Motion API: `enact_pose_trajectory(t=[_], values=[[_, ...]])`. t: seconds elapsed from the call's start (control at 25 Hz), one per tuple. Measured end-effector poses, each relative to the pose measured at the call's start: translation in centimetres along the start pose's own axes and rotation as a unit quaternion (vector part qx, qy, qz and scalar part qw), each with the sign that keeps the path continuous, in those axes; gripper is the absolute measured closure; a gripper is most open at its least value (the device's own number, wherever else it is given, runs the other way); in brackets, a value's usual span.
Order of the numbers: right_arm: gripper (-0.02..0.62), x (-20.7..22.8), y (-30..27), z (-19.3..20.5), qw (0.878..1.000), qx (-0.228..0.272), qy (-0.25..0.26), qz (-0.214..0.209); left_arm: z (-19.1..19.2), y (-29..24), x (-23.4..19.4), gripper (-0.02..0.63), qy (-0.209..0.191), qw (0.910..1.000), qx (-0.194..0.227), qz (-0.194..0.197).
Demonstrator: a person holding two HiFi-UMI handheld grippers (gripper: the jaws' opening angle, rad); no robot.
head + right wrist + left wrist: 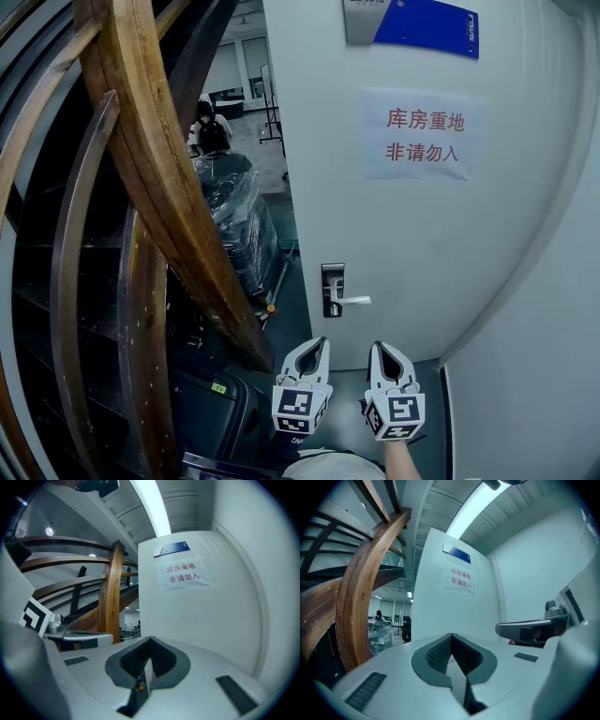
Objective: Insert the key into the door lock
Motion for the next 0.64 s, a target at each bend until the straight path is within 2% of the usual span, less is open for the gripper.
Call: enact_pose_trajectory(t=[0.64], values=[[0.591, -0.7, -1.1, 0.4, 1.0, -0.003, -0.002, -0.018, 0.4, -0.6, -0.3, 0.603, -0.004, 1.0, -0.007, 0.006]])
Point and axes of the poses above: the fingertips, and each gripper's own axes: y backward along the fingers, x to its right, z out of its underside, the point moved 8 cm from there along y, backward along the fingers, and after that the axes turned 12 degrees about x, right-handed, at the moved point
